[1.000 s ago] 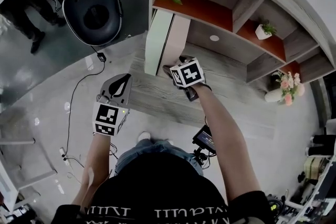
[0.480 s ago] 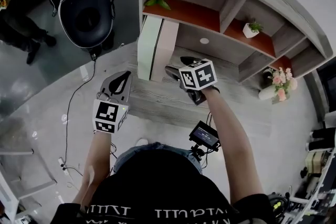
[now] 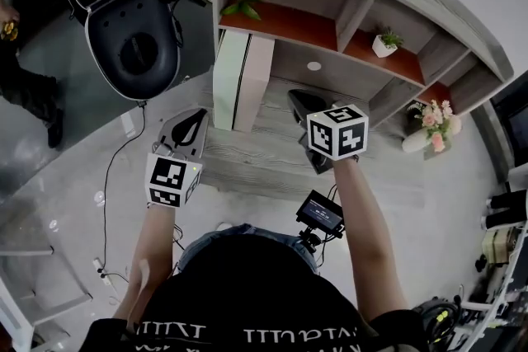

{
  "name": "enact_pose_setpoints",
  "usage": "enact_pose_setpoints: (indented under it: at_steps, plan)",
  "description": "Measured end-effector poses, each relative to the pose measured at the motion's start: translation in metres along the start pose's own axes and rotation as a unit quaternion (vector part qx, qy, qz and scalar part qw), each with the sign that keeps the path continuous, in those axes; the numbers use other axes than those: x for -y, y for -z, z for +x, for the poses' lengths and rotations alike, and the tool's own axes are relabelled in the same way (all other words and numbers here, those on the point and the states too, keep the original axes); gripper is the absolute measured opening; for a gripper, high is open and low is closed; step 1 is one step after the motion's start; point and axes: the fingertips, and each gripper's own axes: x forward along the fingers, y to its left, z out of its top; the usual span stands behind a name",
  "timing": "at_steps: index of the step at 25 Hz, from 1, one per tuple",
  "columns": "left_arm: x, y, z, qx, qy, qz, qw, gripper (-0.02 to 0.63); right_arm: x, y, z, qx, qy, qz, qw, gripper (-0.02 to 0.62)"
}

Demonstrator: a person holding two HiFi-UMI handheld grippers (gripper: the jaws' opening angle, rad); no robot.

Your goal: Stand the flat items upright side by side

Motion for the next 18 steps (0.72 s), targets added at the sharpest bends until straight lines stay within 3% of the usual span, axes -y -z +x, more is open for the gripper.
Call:
enact_pose_setpoints:
  at_steps: [4, 10, 18]
  plan:
    - [-0.004, -0.008, -0.001, 0.01, 0.001, 0.0, 0.9999, 0.014, 0.003, -0.02, -0.028, 0.06, 0.036, 0.013, 0.997, 0.014]
    - [-0.003, -0.023, -0.001, 0.03, 0.009, -0.002, 0.9995, 0.014, 0.002, -0.043, -0.075, 0.13, 0.094, -0.026, 0.987, 0.014]
    - [-0.016, -0.064, -0.001, 0.077, -0.008, 0.012, 0.9969, 0.014, 0.009, -0.046, -0.135, 0.191, 0.141, -0.028, 0.971, 0.014]
